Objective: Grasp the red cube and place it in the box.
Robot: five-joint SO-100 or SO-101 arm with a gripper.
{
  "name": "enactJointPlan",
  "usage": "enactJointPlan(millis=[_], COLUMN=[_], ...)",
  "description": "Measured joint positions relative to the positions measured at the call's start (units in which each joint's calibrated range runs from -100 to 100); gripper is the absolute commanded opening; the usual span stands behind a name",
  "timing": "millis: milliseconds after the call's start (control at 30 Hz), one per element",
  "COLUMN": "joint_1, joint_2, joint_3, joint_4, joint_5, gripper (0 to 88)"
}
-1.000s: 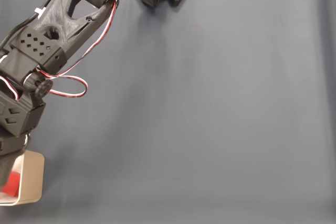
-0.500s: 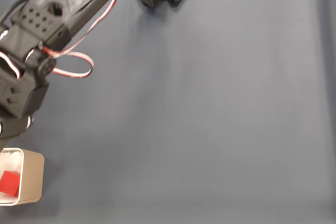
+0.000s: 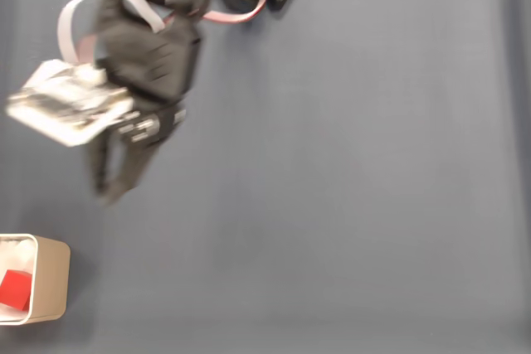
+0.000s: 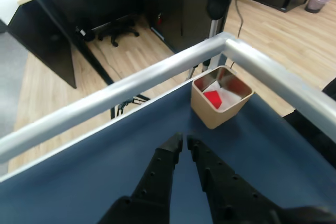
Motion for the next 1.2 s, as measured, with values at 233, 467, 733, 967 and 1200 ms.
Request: enactJointPlan(millis=[233,467,733,967,1200], joint_1=[-7.86,-14.61,-18.32,-18.77,-19.44], joint_2=[-17.63,-32.22,-47.59,-58.53,-67.39], joint_3=[18.17,32.46,50.45,66.46,77.67], joint_4=[2.23,3.58,4.46,4.46,5.81], joint_5=[0.98,1.66,2.78,3.32,3.32], gripper=[0.0,0.0,0.0,0.0,0.0])
